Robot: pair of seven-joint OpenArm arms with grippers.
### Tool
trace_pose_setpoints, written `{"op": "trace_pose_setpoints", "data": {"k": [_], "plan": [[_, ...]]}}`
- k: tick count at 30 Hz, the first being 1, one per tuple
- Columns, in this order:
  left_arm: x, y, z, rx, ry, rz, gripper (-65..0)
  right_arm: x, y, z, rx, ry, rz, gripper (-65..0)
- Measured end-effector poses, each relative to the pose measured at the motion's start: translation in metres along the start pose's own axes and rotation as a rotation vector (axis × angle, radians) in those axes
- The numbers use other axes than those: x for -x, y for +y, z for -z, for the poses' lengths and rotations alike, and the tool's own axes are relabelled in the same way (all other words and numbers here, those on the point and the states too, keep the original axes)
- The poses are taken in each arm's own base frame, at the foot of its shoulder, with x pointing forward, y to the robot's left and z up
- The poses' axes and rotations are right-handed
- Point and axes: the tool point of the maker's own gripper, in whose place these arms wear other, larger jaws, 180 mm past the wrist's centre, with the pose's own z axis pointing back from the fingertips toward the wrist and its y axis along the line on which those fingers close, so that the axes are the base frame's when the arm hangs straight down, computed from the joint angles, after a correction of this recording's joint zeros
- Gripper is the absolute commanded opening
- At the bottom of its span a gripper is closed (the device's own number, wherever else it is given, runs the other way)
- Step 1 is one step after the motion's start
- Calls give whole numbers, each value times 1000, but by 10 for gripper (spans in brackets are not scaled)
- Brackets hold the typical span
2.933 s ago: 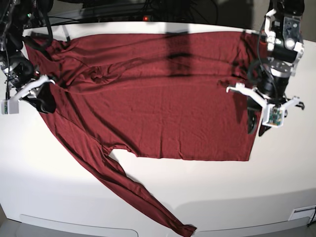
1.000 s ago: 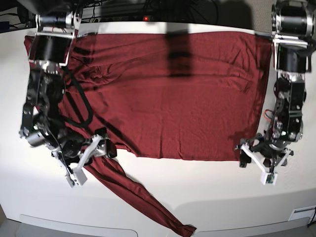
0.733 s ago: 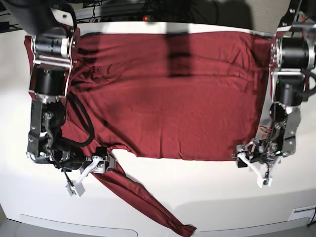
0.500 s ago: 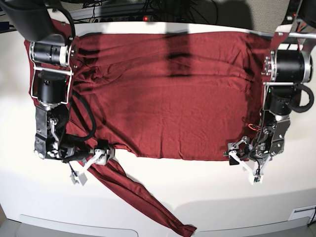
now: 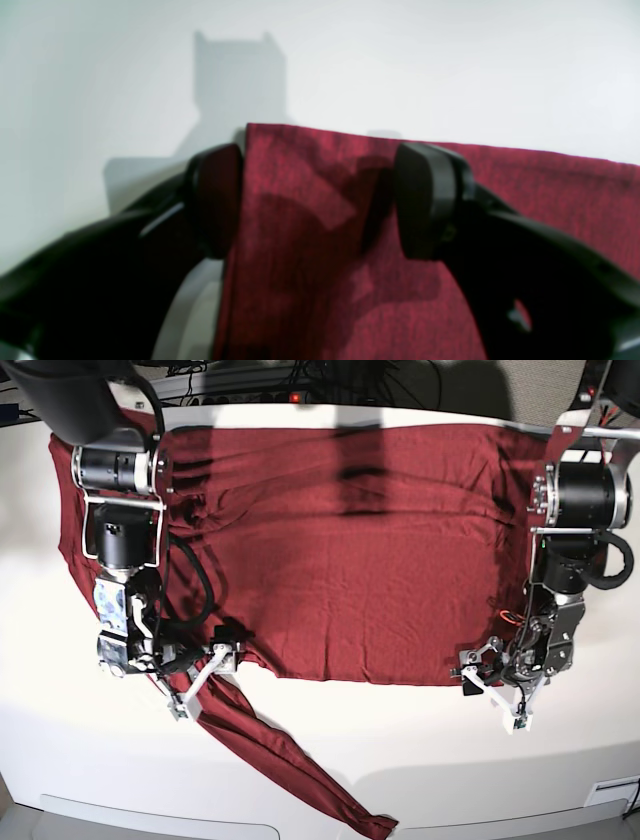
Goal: Fold the T-shirt properly
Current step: 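Lower both grippers and pinch the shirt's opposite edge, then fold the pinched edge over toward the held edge with both grippers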
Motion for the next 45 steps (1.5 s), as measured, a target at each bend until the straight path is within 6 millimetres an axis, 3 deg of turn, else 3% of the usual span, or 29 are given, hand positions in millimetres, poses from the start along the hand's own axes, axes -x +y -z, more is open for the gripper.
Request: {"op": "trace_pose_setpoints", "data": {"k": [3,7,12,13,27,36,40,45], "plan": [[0,0,0,0,3,0,-239,5,5,4,8,30,-53,-239],[2,2,0,-3,10,0,-351,17,9,10,14,61,-95,-421],[3,2,0,-5,18,-3,-628,21,9,12,23,60,-76,-650],[3,2,0,-4,17,-6,-650,21,9,12,22,59,-76,-650],[-4,-1,-7,4,36,16,-650,27,6,-4,-8,110,-102,-650],[-16,39,-21,-43,20,12,-650,15,9,-10,1,76,-134,-650],[-18,35,-25,21,20,-15,-650,12,9,-11,3,60,-140,-650],[-21,26,-31,56,-11,-3,-650,-5,11,-20,19,5,-172,-650]]}}
